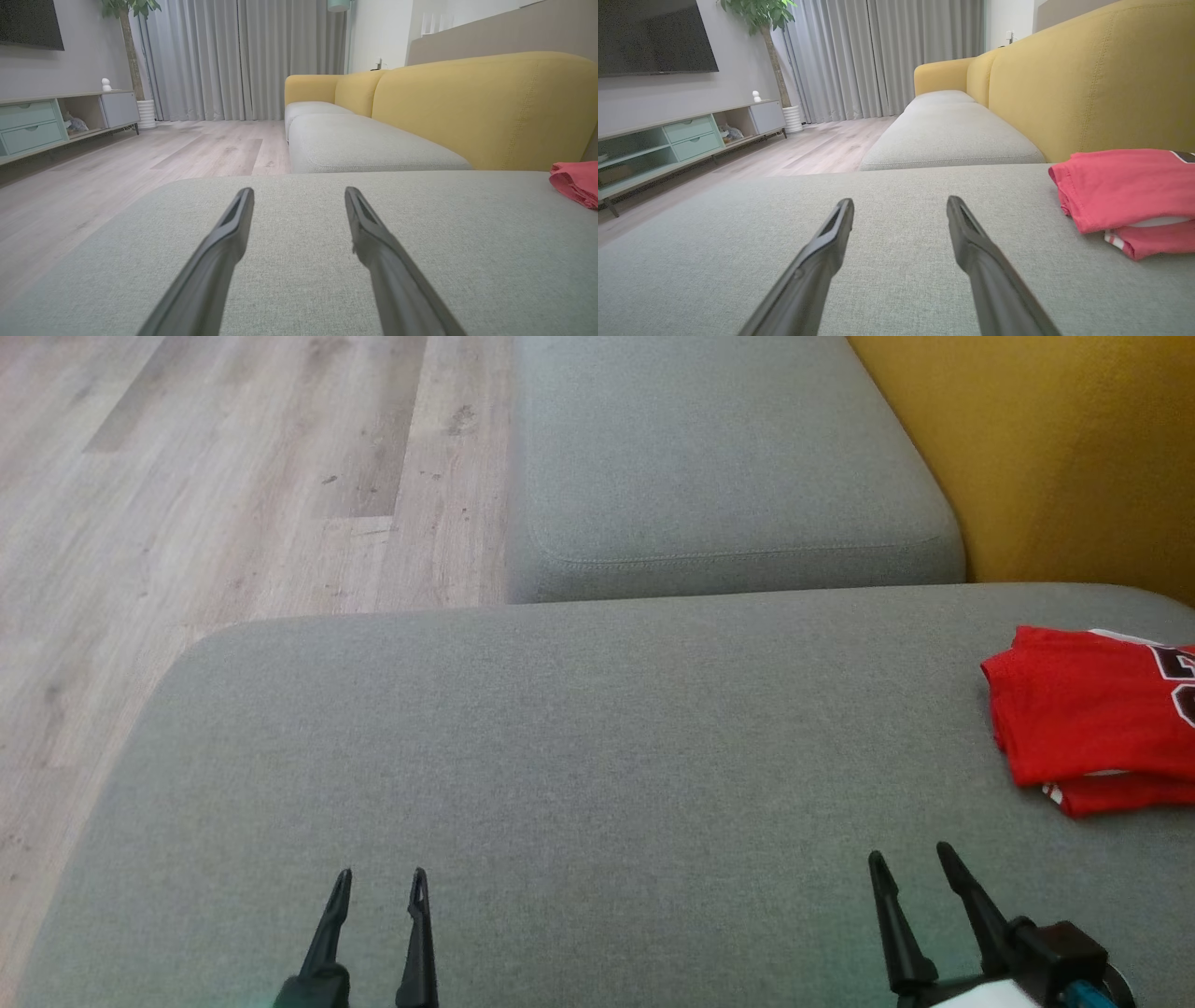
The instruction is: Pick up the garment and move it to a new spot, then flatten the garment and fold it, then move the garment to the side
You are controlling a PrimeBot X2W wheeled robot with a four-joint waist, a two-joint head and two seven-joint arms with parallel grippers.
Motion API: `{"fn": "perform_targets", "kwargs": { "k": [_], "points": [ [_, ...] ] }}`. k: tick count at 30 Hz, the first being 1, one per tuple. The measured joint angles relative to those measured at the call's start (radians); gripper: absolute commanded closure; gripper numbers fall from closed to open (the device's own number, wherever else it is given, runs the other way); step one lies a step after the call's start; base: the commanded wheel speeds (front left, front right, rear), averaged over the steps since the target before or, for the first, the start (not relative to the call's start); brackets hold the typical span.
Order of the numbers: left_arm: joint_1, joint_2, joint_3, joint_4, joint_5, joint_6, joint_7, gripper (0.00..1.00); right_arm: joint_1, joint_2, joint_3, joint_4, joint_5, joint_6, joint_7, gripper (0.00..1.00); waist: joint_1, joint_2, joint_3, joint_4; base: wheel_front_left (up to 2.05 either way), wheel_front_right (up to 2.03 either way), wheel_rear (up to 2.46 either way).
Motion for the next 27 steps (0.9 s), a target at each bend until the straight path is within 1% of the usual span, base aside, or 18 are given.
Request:
{"fn": "perform_targets", "kwargs": {
  "k": [5, 6, 12, 27],
  "points": [
    [0.001, 0.0, 0.0, 0.008, 0.021, -0.009, 0.0, 0.0, 0.0, 0.008, -0.033, -0.002, 0.0, 0.0, 0.0, 0.0, 0.0001, 0.0, -0.005, 0.005, 0.0, 0.0, 0.0],
    [0.001, 0.0, -0.001, 0.013, 0.021, -0.009, 0.0, 1.0, 0.0, 0.008, -0.035, 0.002, 0.0, 0.0, 0.0, 1.0, 0.0, 0.0, -0.006, 0.005, 0.0, 0.0, 0.0],
    [0.066, 0.0, -0.006, 0.099, 0.011, -0.009, 0.009, 1.0, 0.049, 0.009, -0.032, 0.087, 0.012, 0.0, 0.003, 1.0, 0.0001, 0.0, -0.003, 0.005, 0.0, 0.0, 0.0],
    [0.042, 0.0, 0.025, 0.094, -0.17, -0.035, 0.049, 1.0, 0.029, 0.01, -0.054, 0.084, 0.184, 0.0, 0.048, 1.0, 0.0002, 0.0, 0.021, 0.001, 0.0, 0.0, 0.0]
  ]
}}
